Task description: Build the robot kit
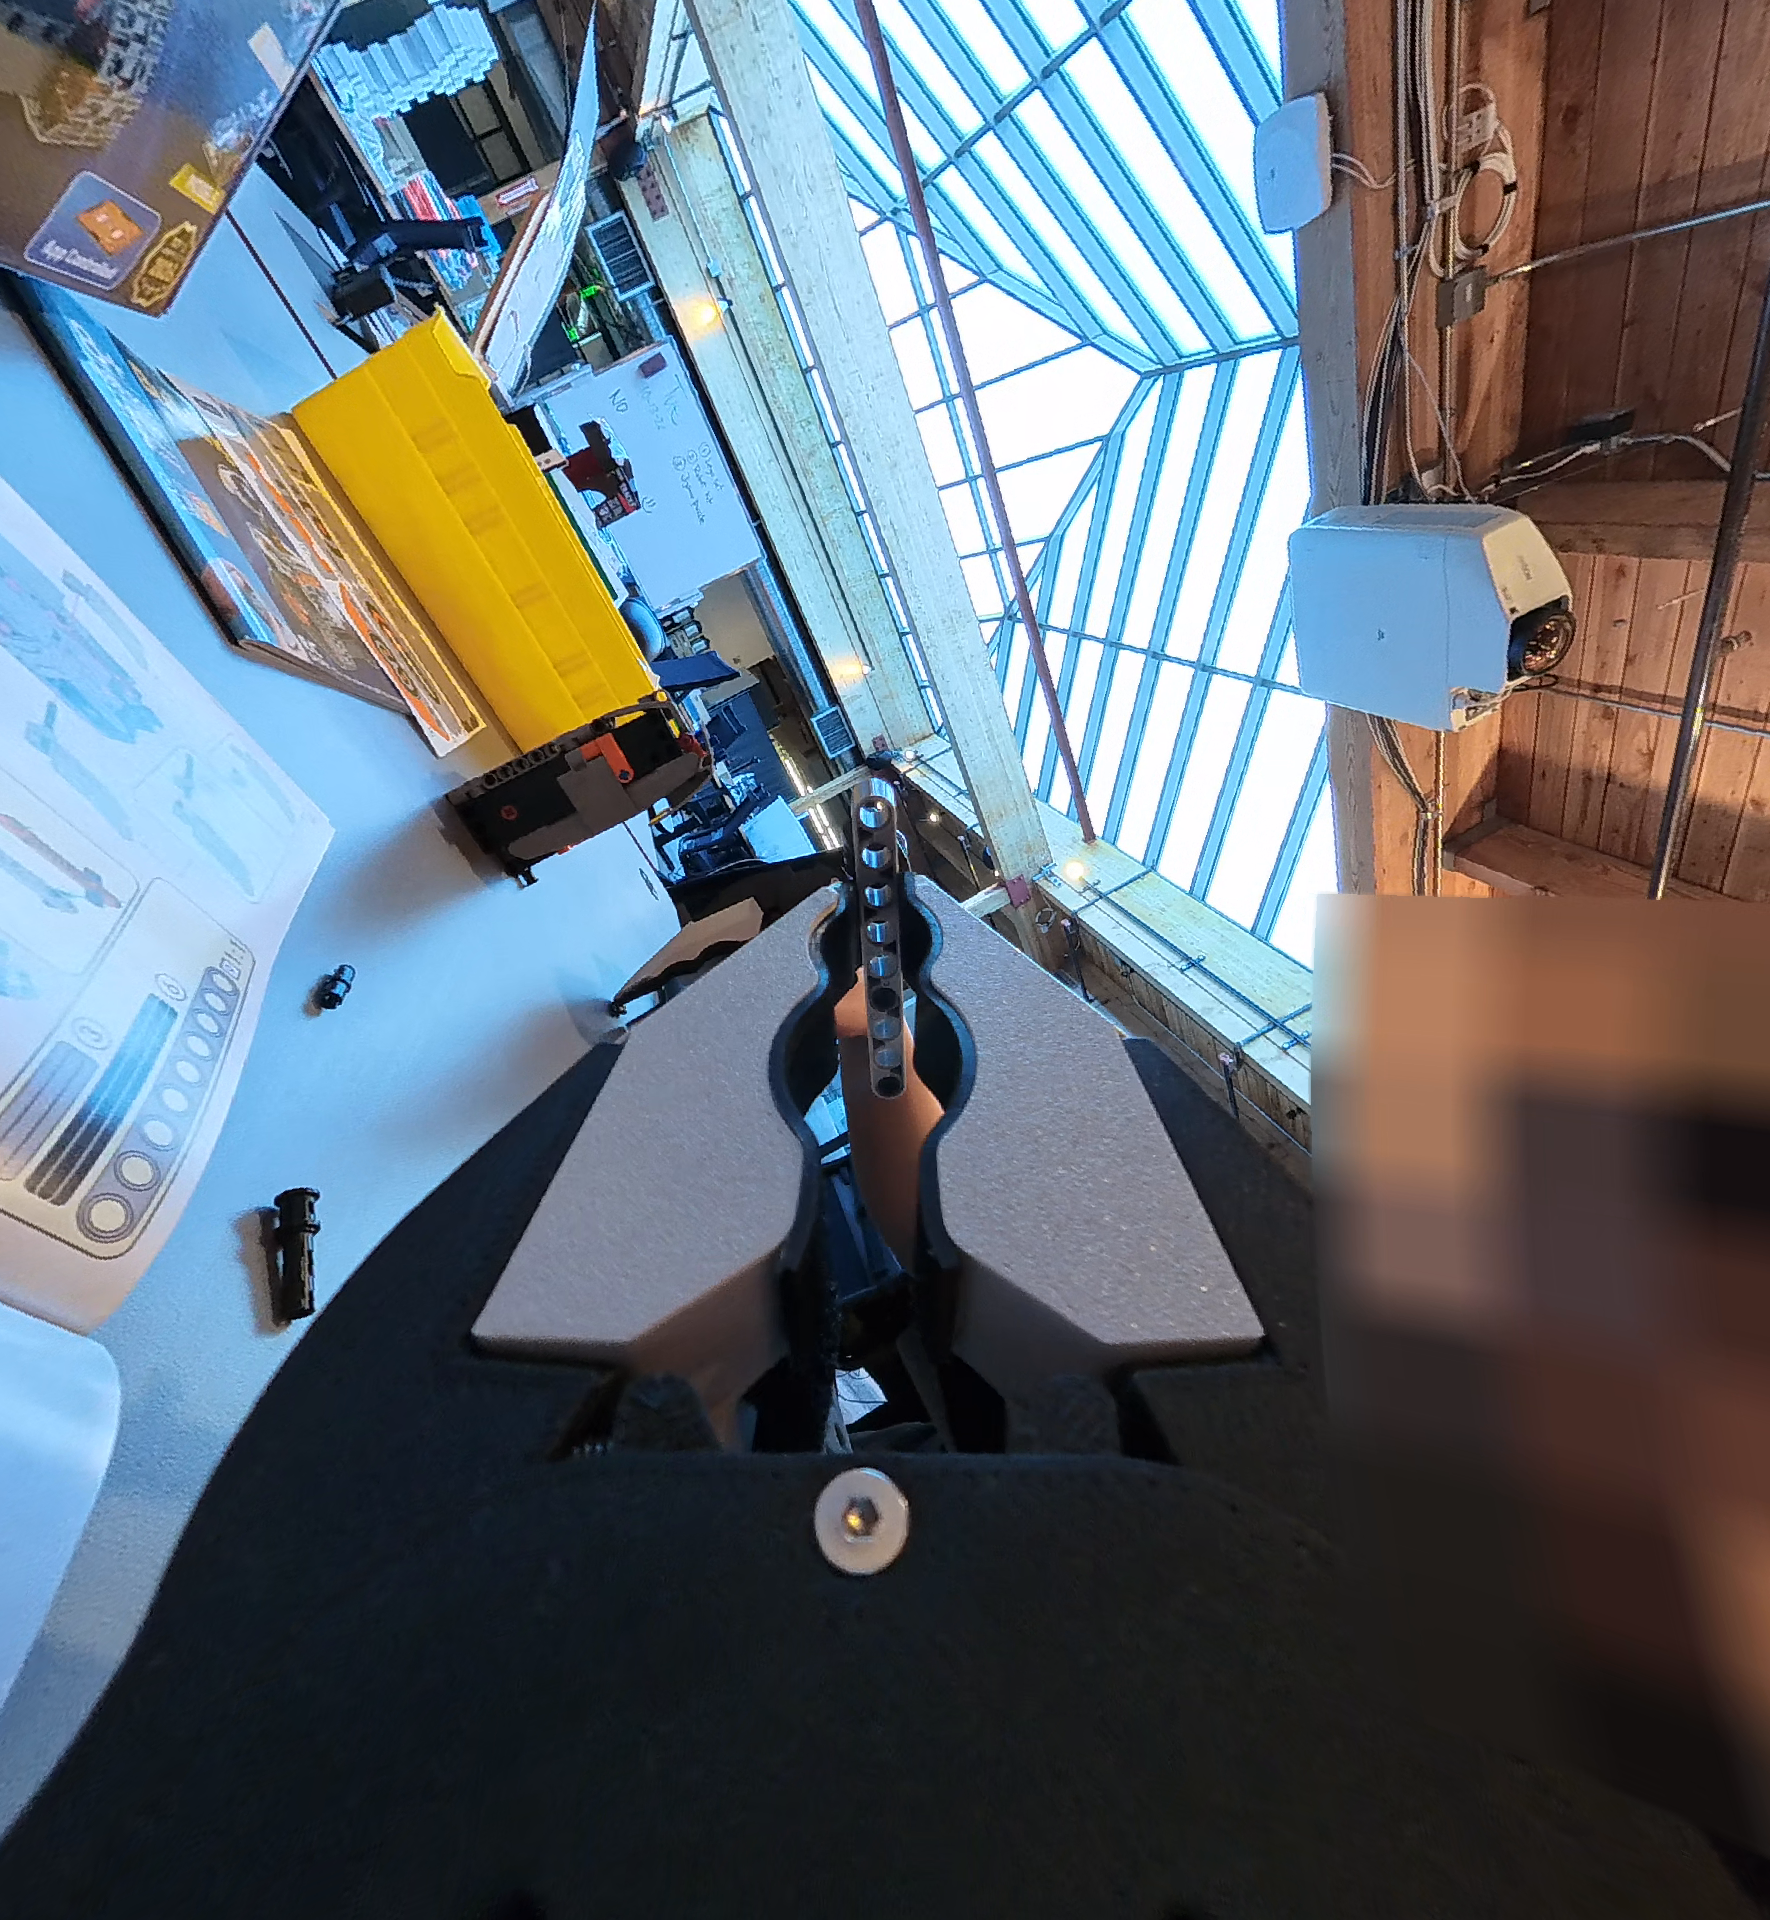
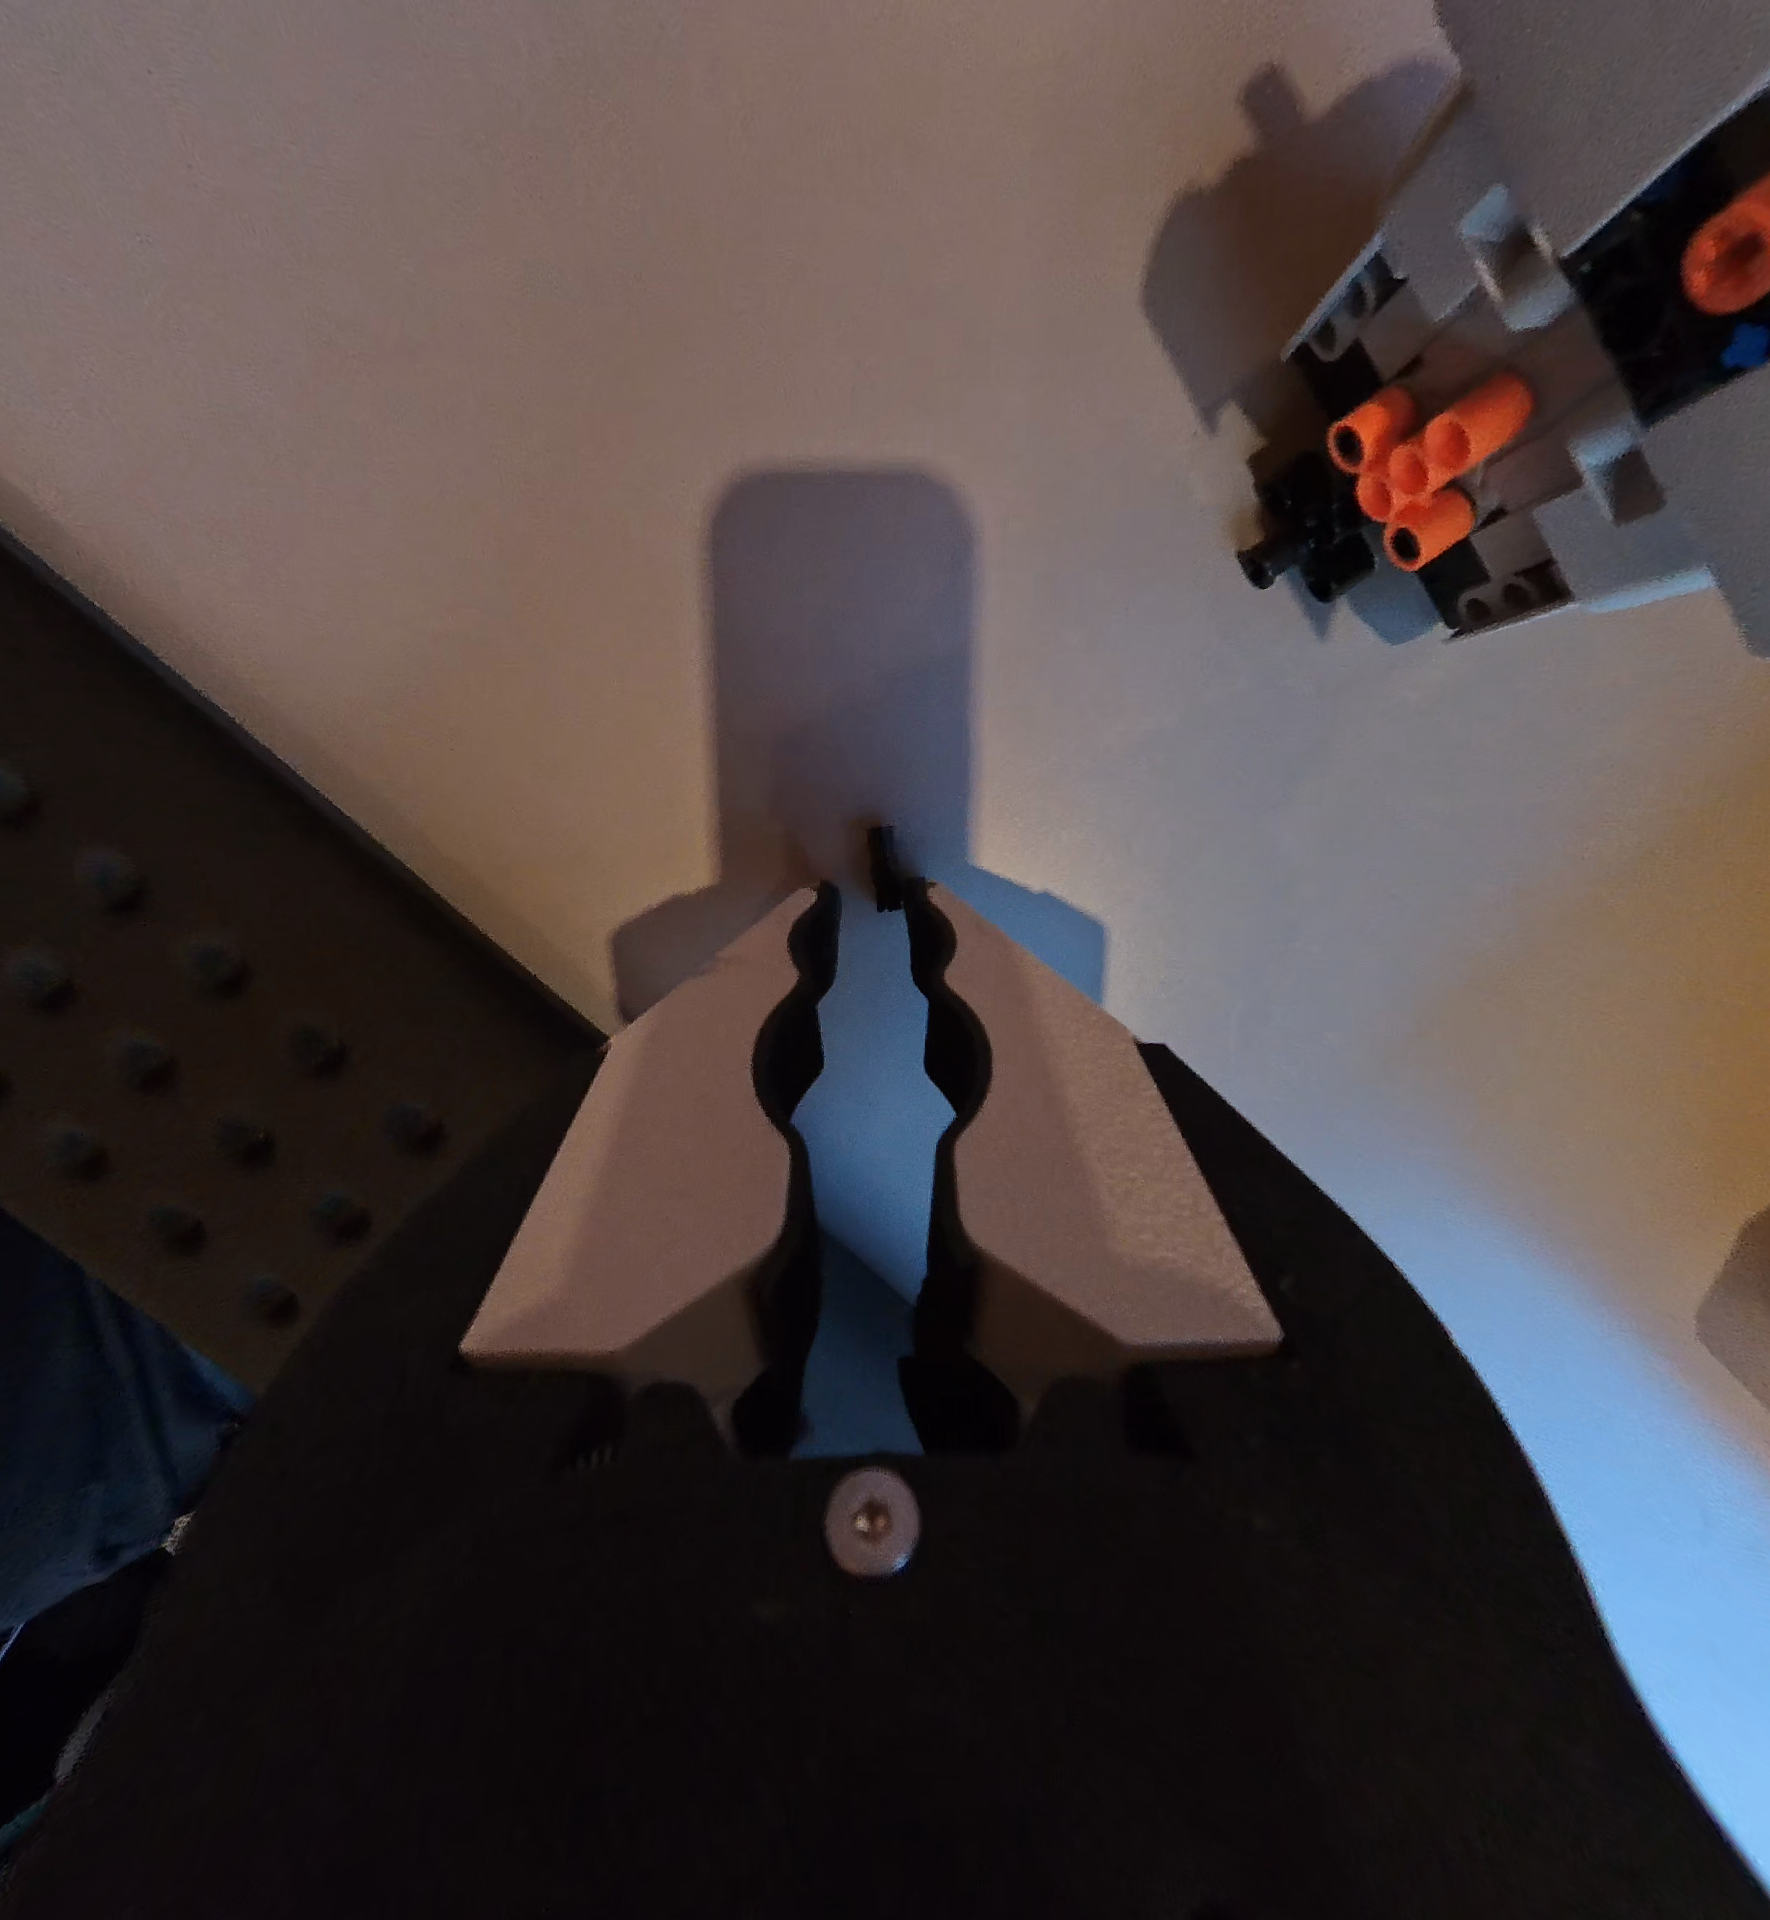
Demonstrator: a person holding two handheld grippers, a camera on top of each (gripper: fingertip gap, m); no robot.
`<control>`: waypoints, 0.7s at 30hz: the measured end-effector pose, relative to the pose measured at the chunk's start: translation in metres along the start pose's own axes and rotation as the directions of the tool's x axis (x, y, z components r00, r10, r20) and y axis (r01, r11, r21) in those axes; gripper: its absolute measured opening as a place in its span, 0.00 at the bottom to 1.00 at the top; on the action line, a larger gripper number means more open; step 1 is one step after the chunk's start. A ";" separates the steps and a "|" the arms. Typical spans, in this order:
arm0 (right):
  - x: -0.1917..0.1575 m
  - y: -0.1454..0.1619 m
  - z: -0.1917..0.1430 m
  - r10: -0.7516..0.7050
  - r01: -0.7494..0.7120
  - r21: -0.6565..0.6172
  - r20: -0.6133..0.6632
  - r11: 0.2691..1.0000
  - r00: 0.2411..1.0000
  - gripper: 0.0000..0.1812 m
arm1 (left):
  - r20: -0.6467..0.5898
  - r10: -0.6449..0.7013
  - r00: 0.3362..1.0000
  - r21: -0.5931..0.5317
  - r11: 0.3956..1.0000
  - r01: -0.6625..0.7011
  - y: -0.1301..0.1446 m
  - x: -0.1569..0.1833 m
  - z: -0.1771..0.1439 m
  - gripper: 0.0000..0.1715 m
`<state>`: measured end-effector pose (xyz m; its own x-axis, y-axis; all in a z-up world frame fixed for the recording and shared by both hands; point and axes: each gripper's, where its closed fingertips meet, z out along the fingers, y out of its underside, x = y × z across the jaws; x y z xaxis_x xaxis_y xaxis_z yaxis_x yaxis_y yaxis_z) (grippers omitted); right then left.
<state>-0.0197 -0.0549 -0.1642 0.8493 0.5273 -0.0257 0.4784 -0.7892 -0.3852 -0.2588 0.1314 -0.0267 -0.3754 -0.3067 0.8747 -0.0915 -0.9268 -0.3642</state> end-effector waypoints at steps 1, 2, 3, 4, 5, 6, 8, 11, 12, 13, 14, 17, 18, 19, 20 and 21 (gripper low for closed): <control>0.001 0.000 0.000 0.004 -0.004 -0.003 -0.004 1.000 1.000 0.06 | 0.001 0.001 1.000 0.000 1.000 -0.001 0.000 0.000 0.000 0.02; 0.001 0.000 0.000 -0.001 0.001 -0.007 -0.012 1.000 1.000 0.04 | 0.001 0.002 1.000 0.000 1.000 -0.002 0.000 0.000 0.000 0.02; 0.002 0.001 0.000 -0.017 0.017 -0.009 -0.019 1.000 1.000 0.04 | 0.001 0.003 1.000 0.000 1.000 -0.003 0.000 0.001 0.000 0.02; 0.000 0.001 0.000 -0.029 0.028 -0.011 -0.012 1.000 1.000 0.02 | 0.000 0.003 1.000 0.001 1.000 -0.003 0.000 0.001 0.000 0.02; 0.000 0.001 0.000 -0.038 0.038 -0.014 -0.014 0.999 0.999 0.01 | 0.000 0.003 1.000 0.000 1.000 -0.003 0.000 0.001 0.000 0.02; 0.000 0.001 0.000 -0.056 0.055 -0.021 -0.017 0.998 0.998 0.01 | 0.000 0.003 1.000 0.000 1.000 -0.003 0.000 0.001 0.000 0.02; 0.005 0.001 -0.003 -0.149 0.140 -0.086 -0.103 0.986 0.984 0.01 | -0.003 0.004 1.000 -0.001 1.000 -0.004 0.000 0.002 0.000 0.02; 0.008 -0.014 -0.027 -0.487 0.401 -0.304 -0.308 0.864 0.817 0.01 | 0.002 0.006 1.000 0.000 1.000 -0.006 0.000 0.001 0.000 0.02; 0.010 -0.019 -0.036 -0.577 0.442 -0.400 -0.337 0.803 0.744 0.01 | 0.002 0.004 1.000 -0.001 1.000 -0.004 0.000 0.000 0.000 0.02; 0.010 -0.022 -0.042 -0.632 0.454 -0.476 -0.333 0.753 0.700 0.01 | 0.003 0.001 1.000 -0.004 1.000 -0.001 0.000 -0.001 0.000 0.02; 0.009 -0.025 -0.046 -0.660 0.454 -0.521 -0.326 0.723 0.677 0.01 | 0.007 -0.002 1.000 -0.006 1.000 0.002 0.000 -0.003 0.000 0.02; 0.010 -0.038 -0.053 -0.677 0.454 -0.543 -0.333 0.706 0.656 0.01 | 0.015 -0.004 1.000 -0.005 1.000 0.004 0.001 -0.004 0.000 0.02; 0.010 -0.040 -0.054 -0.674 0.452 -0.540 -0.337 0.710 0.657 0.01 | 0.013 0.001 1.000 -0.003 1.000 -0.001 0.001 -0.002 -0.001 0.02; 0.009 -0.042 -0.053 -0.672 0.454 -0.533 -0.339 0.714 0.659 0.01 | 0.012 0.008 1.000 -0.002 1.000 -0.008 0.001 0.000 -0.001 0.02; 0.008 -0.044 -0.052 -0.671 0.457 -0.526 -0.341 0.717 0.659 0.01 | 0.011 0.016 1.000 -0.001 1.000 -0.016 0.001 0.002 -0.001 0.00; 0.007 -0.045 -0.051 -0.672 0.460 -0.524 -0.343 0.717 0.657 0.01 | 0.009 0.022 1.000 0.000 1.000 -0.022 0.001 0.004 -0.001 0.02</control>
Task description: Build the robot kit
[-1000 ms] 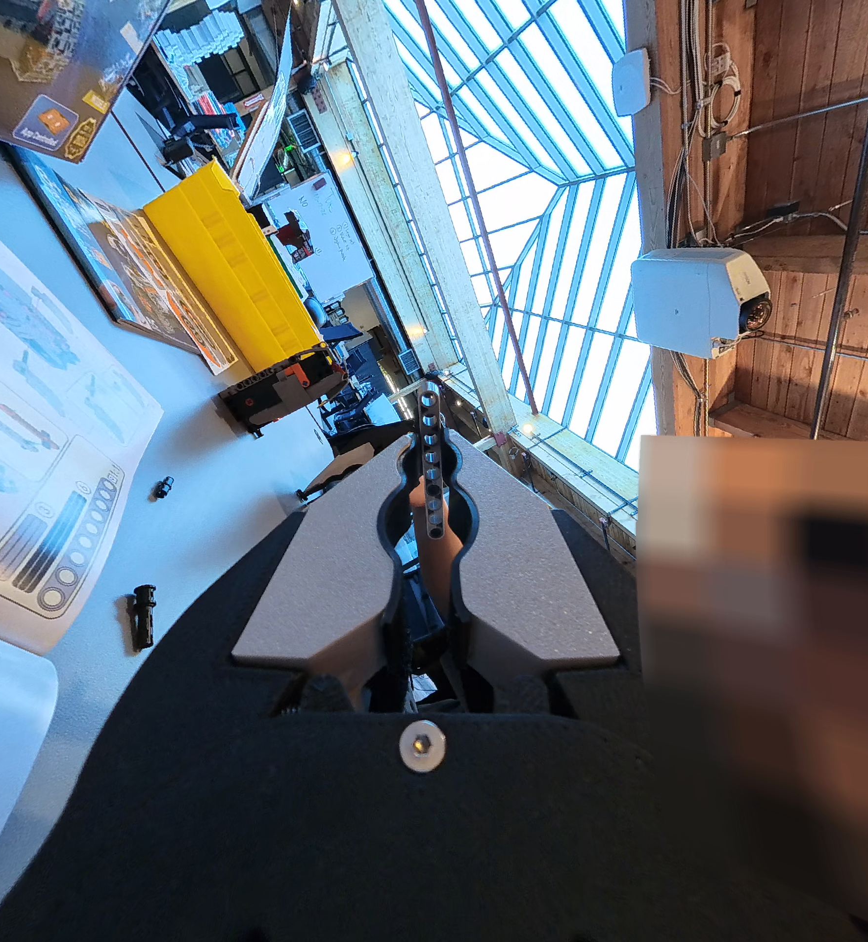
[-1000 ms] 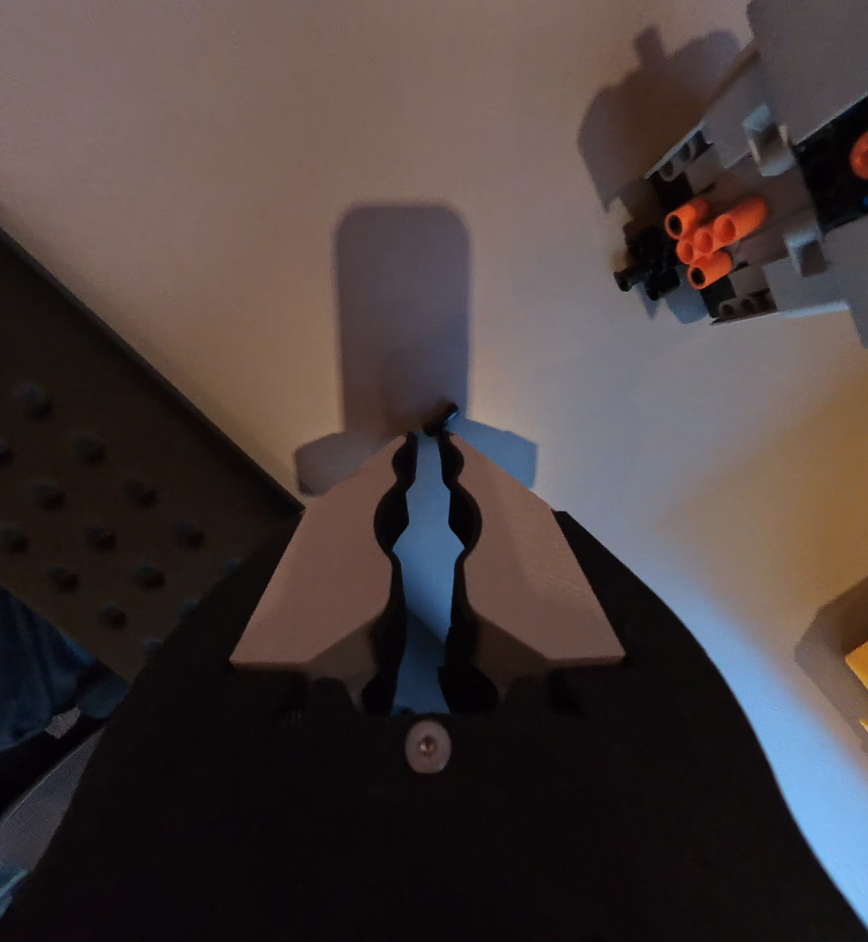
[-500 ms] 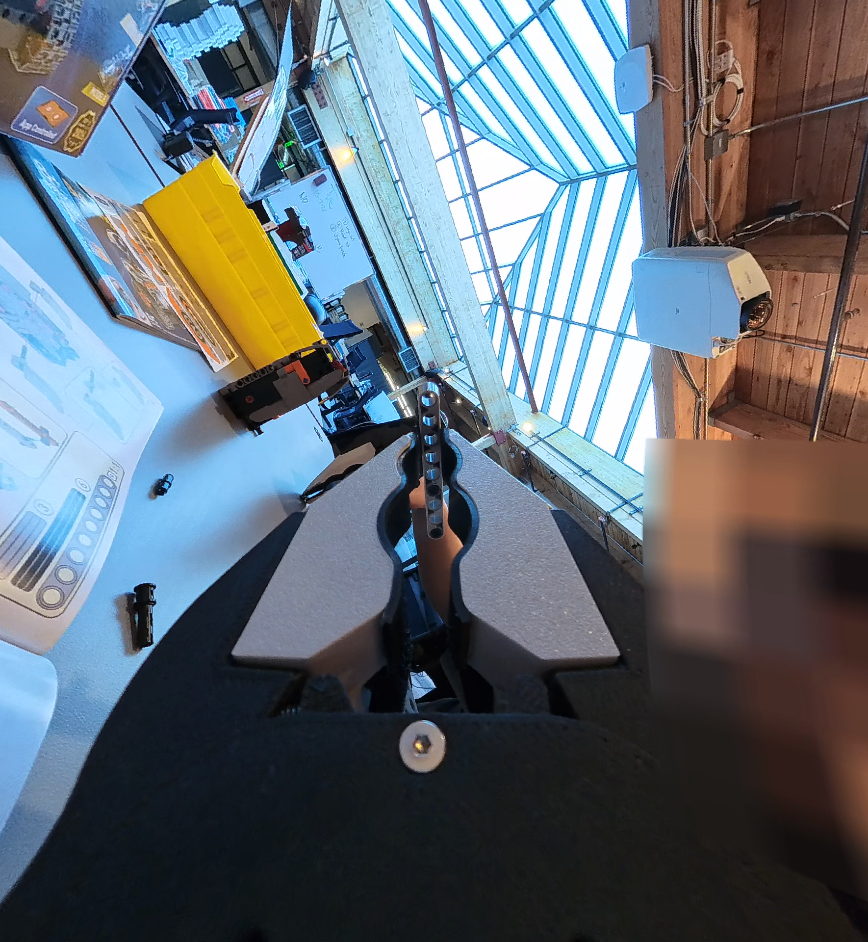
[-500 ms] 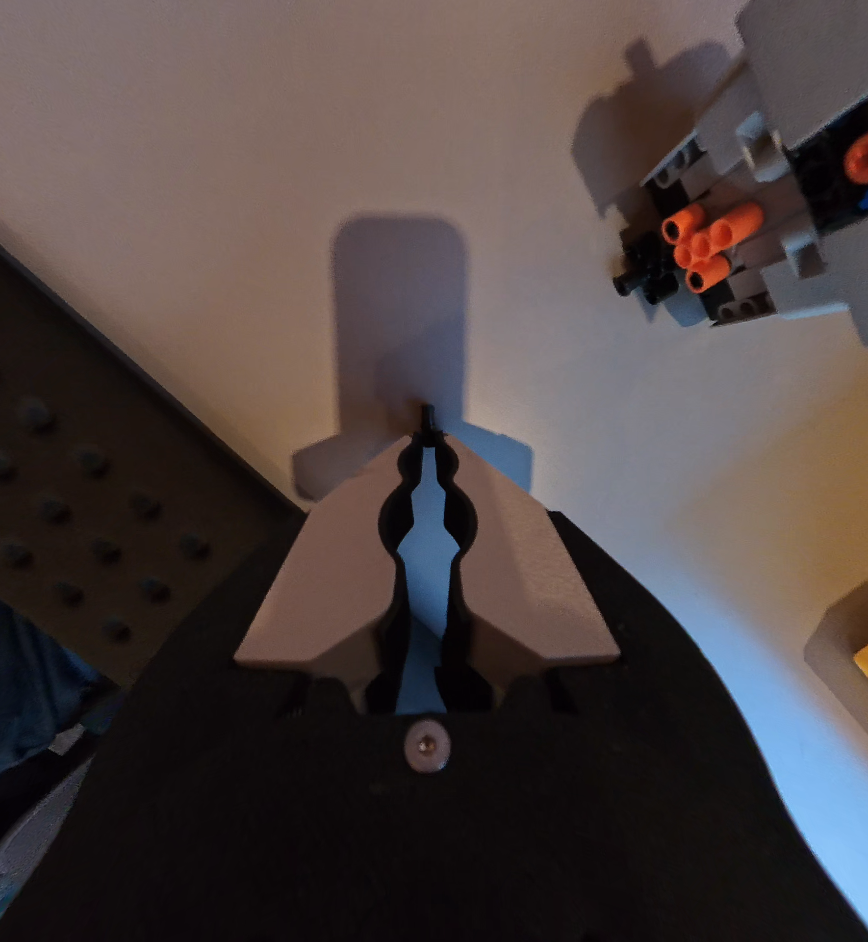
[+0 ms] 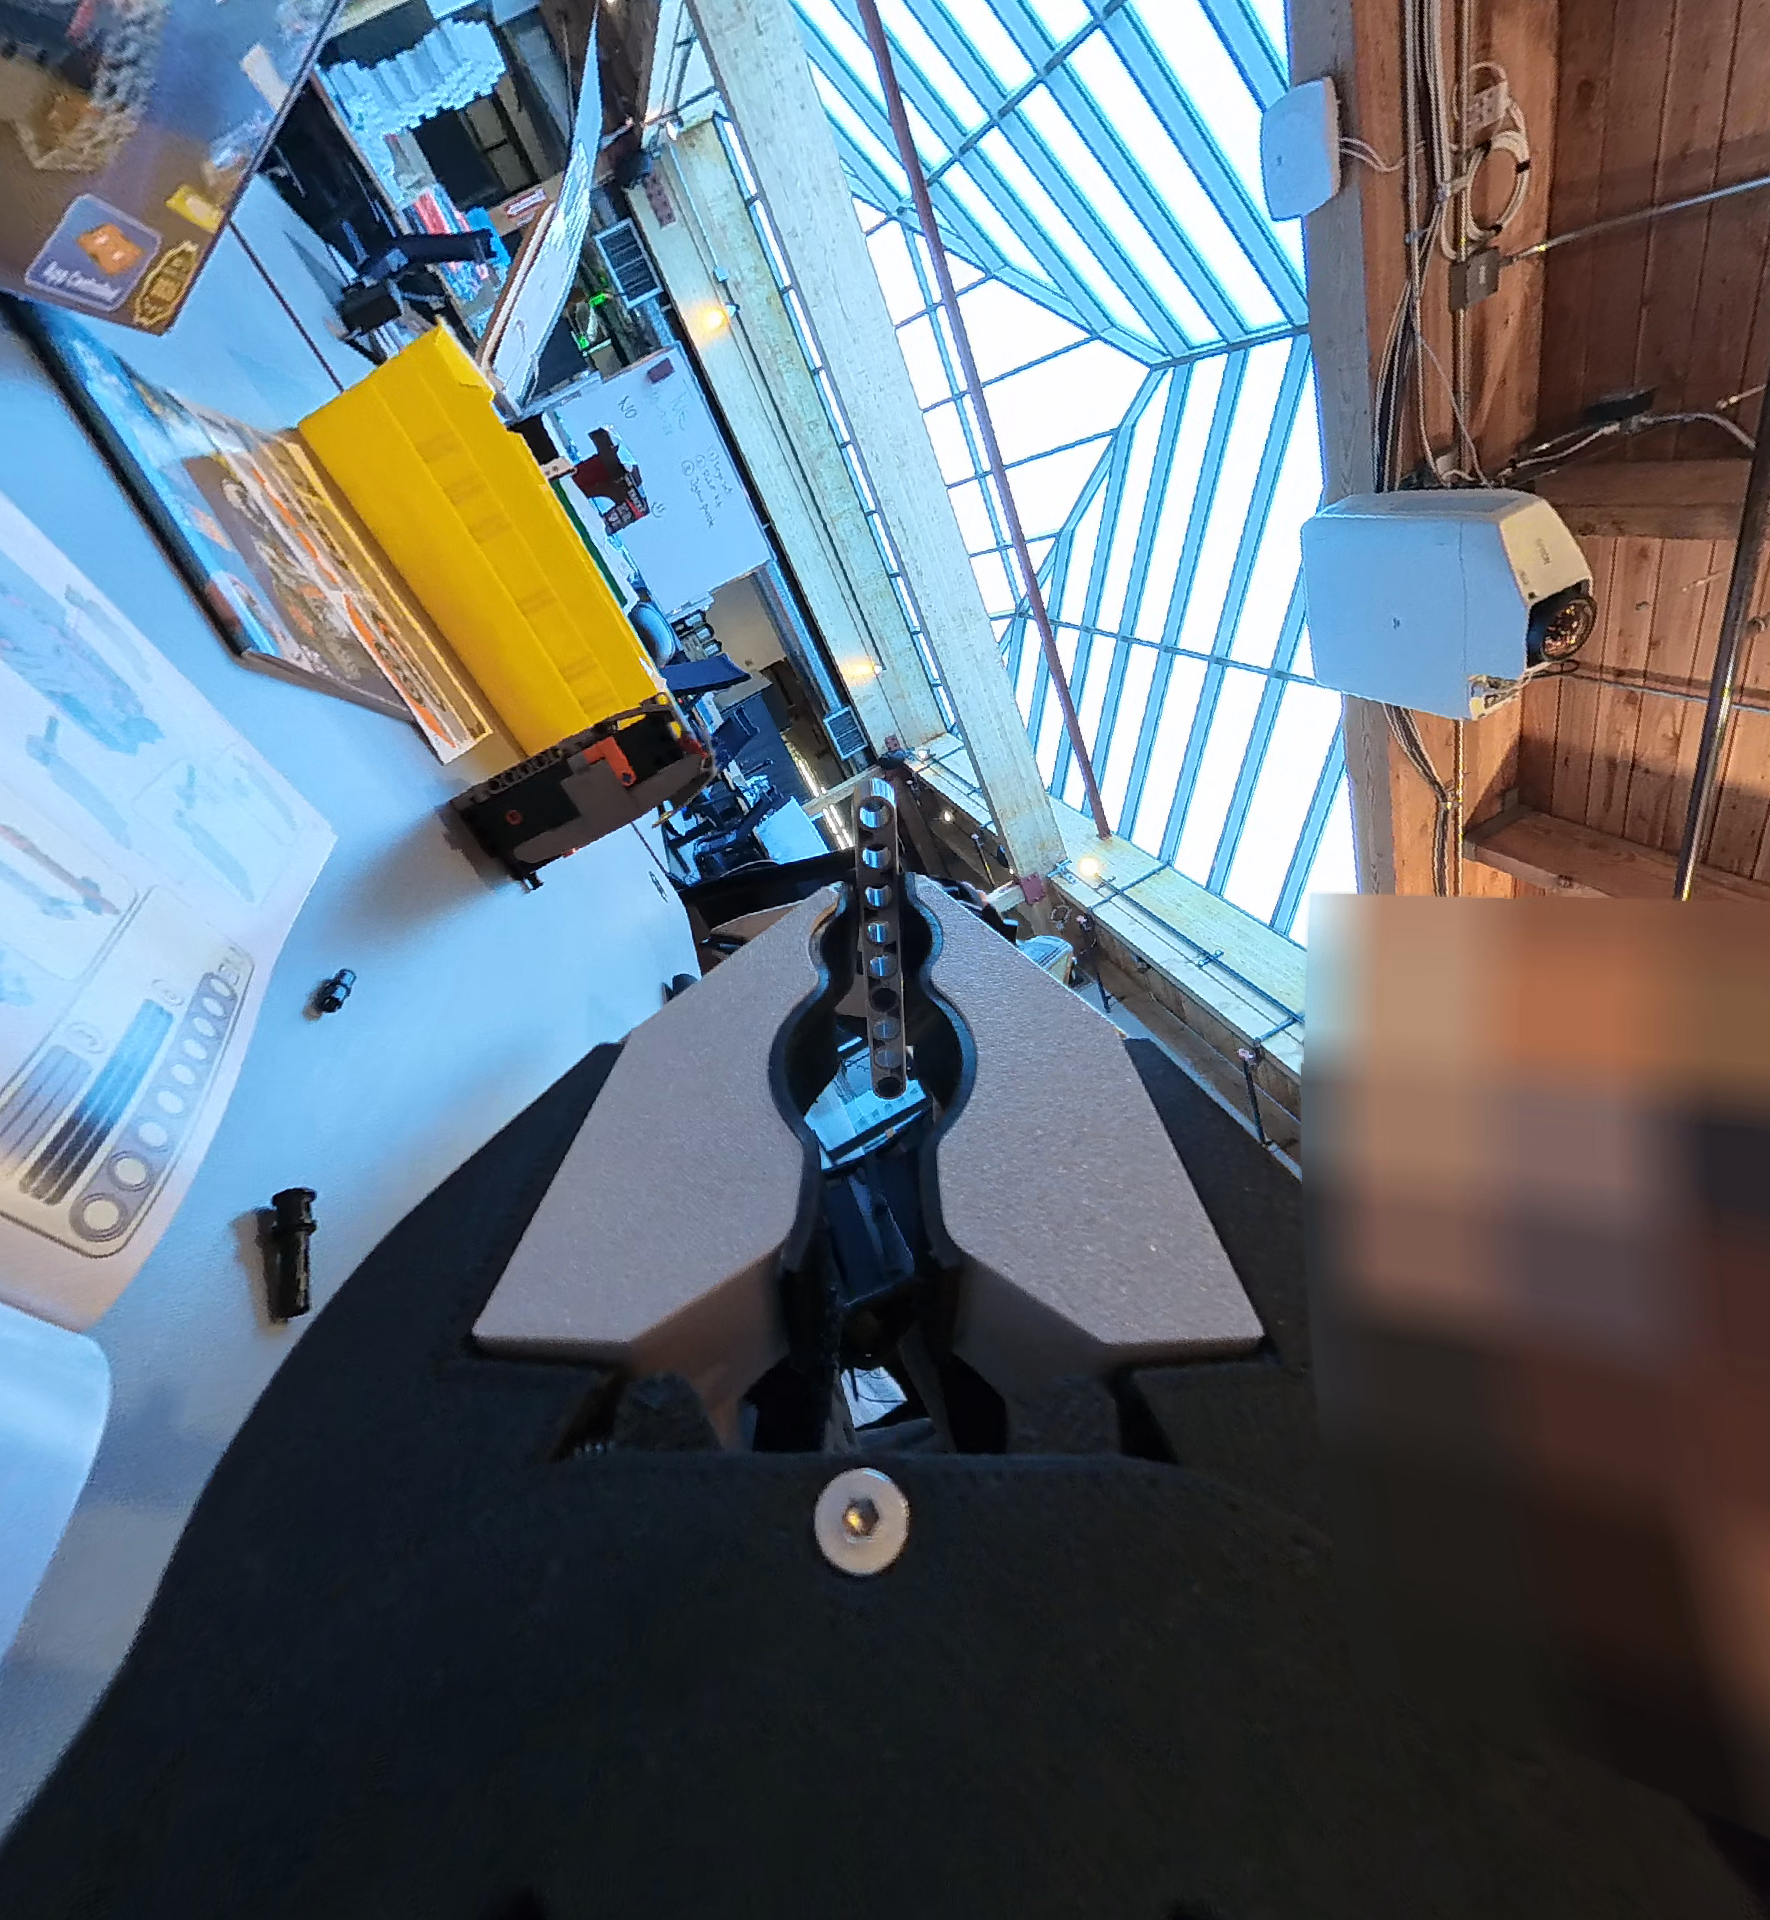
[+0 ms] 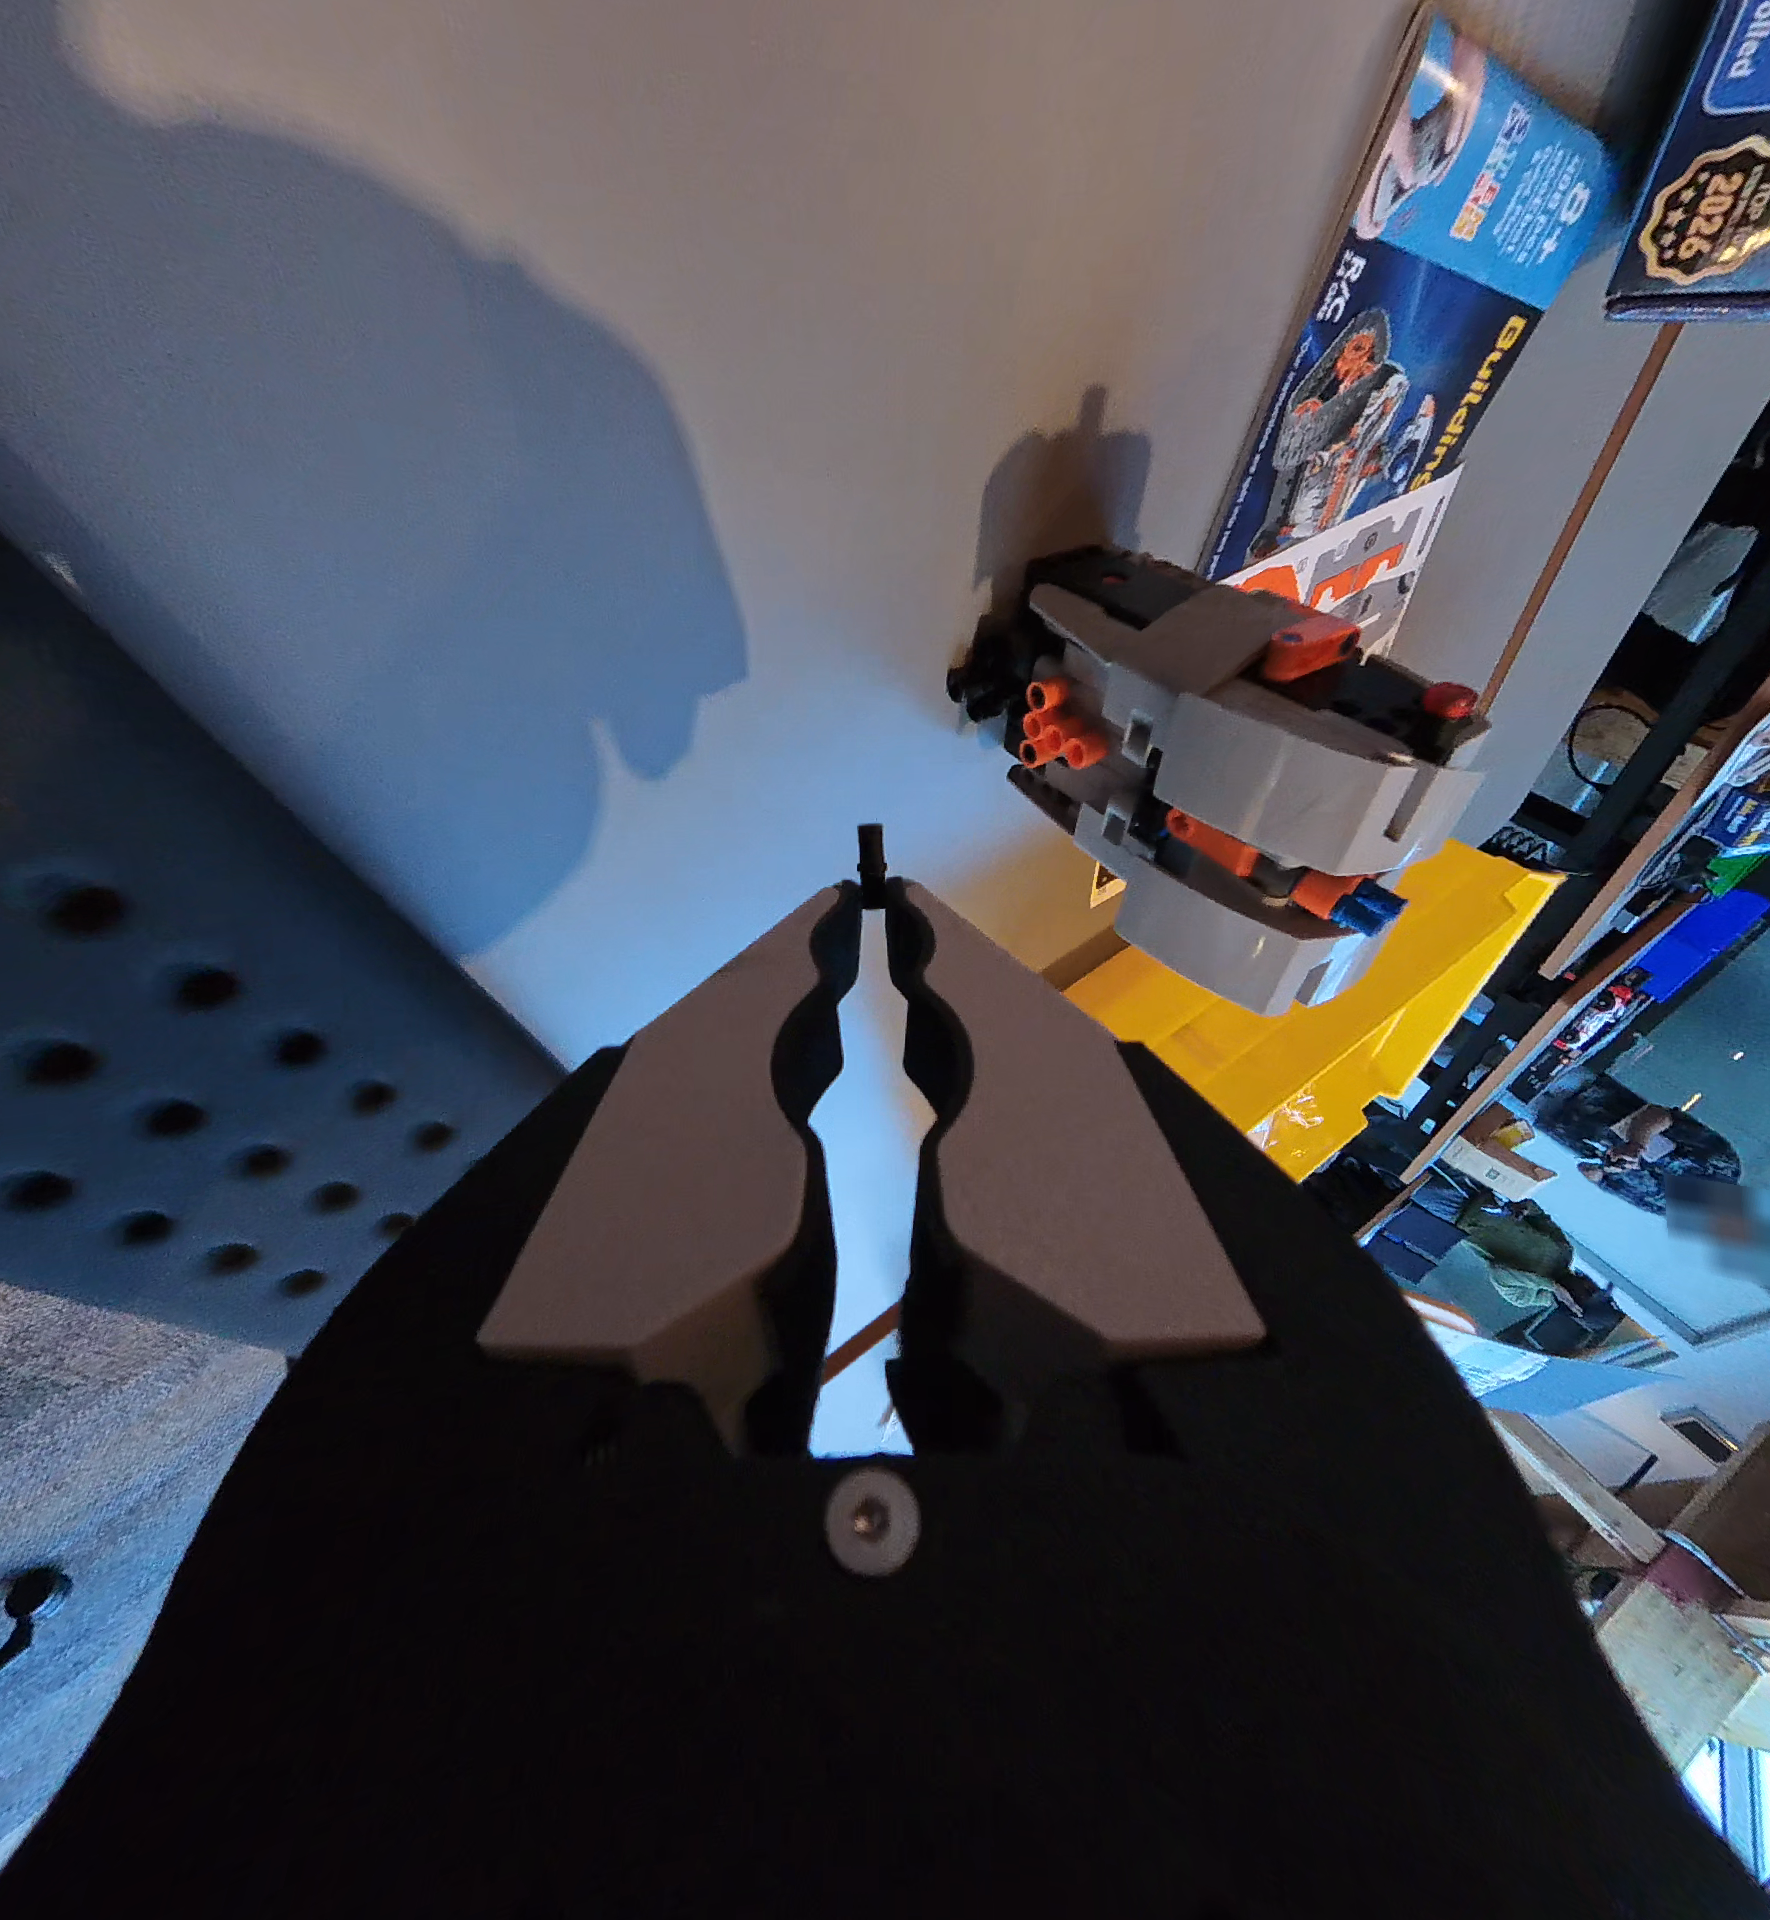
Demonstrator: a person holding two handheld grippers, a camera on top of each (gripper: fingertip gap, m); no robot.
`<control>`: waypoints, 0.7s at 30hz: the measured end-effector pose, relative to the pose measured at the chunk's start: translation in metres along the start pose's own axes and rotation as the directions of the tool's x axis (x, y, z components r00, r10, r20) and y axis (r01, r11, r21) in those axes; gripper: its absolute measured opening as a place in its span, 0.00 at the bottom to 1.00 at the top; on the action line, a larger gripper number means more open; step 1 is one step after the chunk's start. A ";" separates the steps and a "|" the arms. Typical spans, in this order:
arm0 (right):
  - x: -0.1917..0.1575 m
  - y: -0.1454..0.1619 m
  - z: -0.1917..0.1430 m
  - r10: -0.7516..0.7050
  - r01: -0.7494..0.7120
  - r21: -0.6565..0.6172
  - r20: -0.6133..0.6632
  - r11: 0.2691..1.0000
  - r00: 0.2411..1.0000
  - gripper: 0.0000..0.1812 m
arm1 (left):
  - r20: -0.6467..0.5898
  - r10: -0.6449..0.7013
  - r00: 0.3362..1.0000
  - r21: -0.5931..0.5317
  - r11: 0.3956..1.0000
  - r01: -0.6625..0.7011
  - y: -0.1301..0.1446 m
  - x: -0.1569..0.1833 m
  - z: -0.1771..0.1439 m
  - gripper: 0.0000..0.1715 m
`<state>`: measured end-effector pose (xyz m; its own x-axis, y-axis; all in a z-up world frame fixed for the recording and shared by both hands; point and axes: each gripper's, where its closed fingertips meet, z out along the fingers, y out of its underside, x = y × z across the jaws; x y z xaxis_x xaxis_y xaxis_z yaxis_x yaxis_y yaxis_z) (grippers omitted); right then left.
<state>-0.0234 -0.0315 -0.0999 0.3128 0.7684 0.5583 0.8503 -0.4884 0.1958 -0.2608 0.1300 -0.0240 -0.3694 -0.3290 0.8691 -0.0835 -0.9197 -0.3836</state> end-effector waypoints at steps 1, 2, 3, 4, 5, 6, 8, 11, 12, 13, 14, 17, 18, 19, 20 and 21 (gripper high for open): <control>-0.001 -0.001 0.000 -0.002 0.002 0.000 -0.002 1.000 1.000 0.01 | -0.003 0.003 1.000 0.000 1.000 -0.003 0.000 0.001 0.000 0.02; -0.002 -0.002 0.001 -0.003 0.003 -0.002 0.003 1.000 1.000 0.01 | -0.004 0.004 1.000 -0.003 1.000 -0.004 0.000 0.002 0.001 0.02; -0.004 -0.002 0.001 -0.004 0.004 -0.003 0.007 1.000 1.000 0.01 | -0.005 0.003 1.000 -0.007 1.000 -0.003 0.001 0.001 0.002 0.02; -0.004 -0.003 0.001 -0.007 0.007 -0.004 0.008 1.000 1.000 0.01 | -0.006 0.000 1.000 -0.011 1.000 0.000 0.001 0.001 0.003 0.02; -0.005 -0.003 0.001 -0.008 0.009 -0.009 0.013 1.000 1.000 0.01 | -0.007 -0.002 1.000 -0.014 1.000 0.002 0.001 0.001 0.004 0.02; -0.006 -0.002 0.002 -0.010 0.010 -0.017 0.016 1.000 1.000 0.01 | -0.007 -0.002 1.000 -0.016 1.000 0.002 0.002 0.001 0.004 0.02; -0.005 -0.001 0.002 -0.015 0.015 -0.025 0.018 1.000 1.000 0.01 | -0.006 0.002 1.000 -0.015 1.000 -0.002 0.001 0.001 0.004 0.02; -0.007 0.001 0.002 -0.018 0.020 -0.049 0.036 0.999 0.999 0.01 | 0.061 0.036 0.997 -0.016 0.999 -0.036 0.001 -0.004 0.003 0.02; -0.008 0.003 0.003 -0.021 0.024 -0.065 0.050 0.998 0.999 0.01 | 0.120 0.077 0.990 -0.028 0.997 -0.074 0.001 -0.009 0.003 0.02; -0.010 0.006 0.004 -0.023 0.029 -0.089 0.065 0.996 0.998 0.01 | 0.184 0.122 0.975 -0.038 0.992 -0.117 -0.001 -0.013 0.002 0.02; -0.010 0.009 0.004 -0.027 0.035 -0.113 0.072 0.993 0.997 0.01 | 0.264 0.185 0.947 -0.048 0.983 -0.178 -0.004 -0.018 0.001 0.02; -0.015 0.016 0.005 -0.024 0.042 -0.159 0.113 0.986 0.993 0.01 | 0.545 0.414 0.730 -0.151 0.904 -0.399 -0.018 -0.033 -0.014 0.02; -0.017 0.018 0.005 -0.022 0.043 -0.169 0.125 0.985 0.992 0.01 | 0.623 0.480 0.618 -0.212 0.864 -0.457 -0.023 -0.036 -0.021 0.02; -0.017 0.020 0.006 -0.020 0.044 -0.181 0.133 0.982 0.991 0.01 | 0.685 0.537 0.492 -0.279 0.817 -0.504 -0.028 -0.038 -0.028 0.02; -0.017 0.024 0.007 -0.018 0.046 -0.199 0.141 0.979 0.990 0.01 | 0.722 0.584 0.370 -0.348 0.770 -0.535 -0.032 -0.038 -0.034 0.02; -0.017 0.027 0.007 -0.014 0.048 -0.218 0.152 0.975 0.988 0.01 | 0.738 0.618 0.271 -0.410 0.730 -0.547 -0.034 -0.039 -0.037 0.02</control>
